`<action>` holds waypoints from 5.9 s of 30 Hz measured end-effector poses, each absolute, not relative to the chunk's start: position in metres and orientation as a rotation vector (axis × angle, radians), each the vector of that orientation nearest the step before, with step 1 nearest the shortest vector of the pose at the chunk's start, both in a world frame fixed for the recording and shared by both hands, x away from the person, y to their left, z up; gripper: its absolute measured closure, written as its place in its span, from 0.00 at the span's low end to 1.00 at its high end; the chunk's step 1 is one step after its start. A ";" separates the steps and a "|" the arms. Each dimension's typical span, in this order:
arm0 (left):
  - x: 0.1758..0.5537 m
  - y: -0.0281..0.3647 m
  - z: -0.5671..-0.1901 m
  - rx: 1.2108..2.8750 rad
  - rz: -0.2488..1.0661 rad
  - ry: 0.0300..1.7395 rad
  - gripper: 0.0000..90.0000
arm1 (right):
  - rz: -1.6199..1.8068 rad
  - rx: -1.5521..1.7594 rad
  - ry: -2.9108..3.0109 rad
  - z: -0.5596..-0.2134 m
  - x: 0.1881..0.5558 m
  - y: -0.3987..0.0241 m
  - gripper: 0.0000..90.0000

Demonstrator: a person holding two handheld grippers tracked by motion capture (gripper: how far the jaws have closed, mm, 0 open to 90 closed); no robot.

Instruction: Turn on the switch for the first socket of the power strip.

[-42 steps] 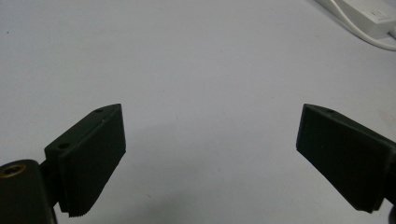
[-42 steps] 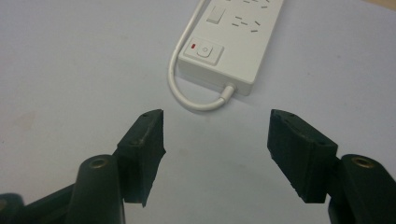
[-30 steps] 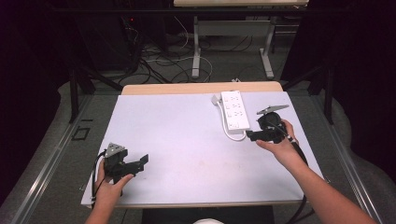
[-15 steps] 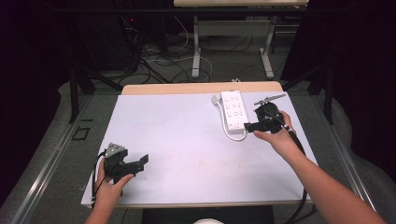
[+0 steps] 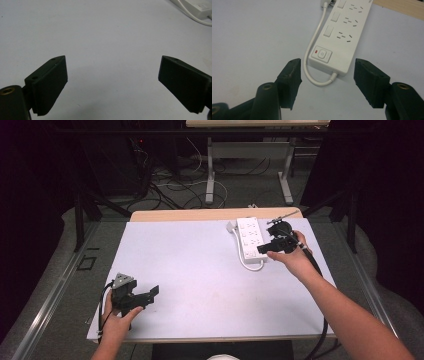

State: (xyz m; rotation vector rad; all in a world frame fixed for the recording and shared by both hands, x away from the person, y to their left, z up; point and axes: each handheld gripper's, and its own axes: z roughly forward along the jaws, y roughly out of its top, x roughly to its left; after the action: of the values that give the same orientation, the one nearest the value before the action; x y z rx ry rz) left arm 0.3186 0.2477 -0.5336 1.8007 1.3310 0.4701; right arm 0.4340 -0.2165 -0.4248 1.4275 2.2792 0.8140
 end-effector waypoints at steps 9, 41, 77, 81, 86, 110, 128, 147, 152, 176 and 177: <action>0.319 0.248 -0.534 1.799 0.471 1.329 0.10 | 0.779 1.431 2.267 -0.423 0.446 -0.205 0.43; 0.319 0.249 -0.534 1.797 0.465 1.330 0.10 | 0.784 1.566 2.189 -0.427 0.497 -0.192 0.42; 0.320 0.250 -0.534 1.791 0.462 1.328 0.10 | 0.736 1.568 2.127 -0.458 0.521 -0.167 0.64; 0.320 0.251 -0.534 1.793 0.465 1.327 0.10 | 0.740 1.585 2.123 -0.460 0.524 -0.168 0.68; 0.320 0.251 -0.534 1.792 0.464 1.328 0.10 | 0.741 1.603 2.119 -0.462 0.526 -0.169 0.73; 0.320 0.252 -0.534 1.782 0.457 1.332 0.10 | 0.713 1.698 2.177 -0.491 0.546 -0.168 1.00; 0.320 0.252 -0.534 1.788 0.455 1.330 0.11 | 0.681 1.727 2.187 -0.502 0.550 -0.165 1.00; 0.320 0.252 -0.534 1.786 0.456 1.327 0.11 | 0.662 1.728 2.205 -0.511 0.551 -0.163 1.00; 0.320 0.253 -0.535 1.785 0.456 1.327 0.11 | 0.668 1.726 2.204 -0.511 0.550 -0.163 1.00; 0.320 0.252 -0.534 1.794 0.457 1.322 0.11 | 0.706 1.753 2.185 -0.515 0.547 -0.167 1.00; 0.320 0.252 -0.534 1.794 0.457 1.322 0.11 | 0.712 1.750 2.183 -0.515 0.547 -0.167 1.00</action>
State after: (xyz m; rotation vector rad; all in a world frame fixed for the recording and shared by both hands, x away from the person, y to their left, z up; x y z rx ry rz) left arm 0.3198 0.2517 -0.5342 1.7937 1.3221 0.4569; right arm 0.5466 -0.1667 -0.5155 1.7505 2.1825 0.7123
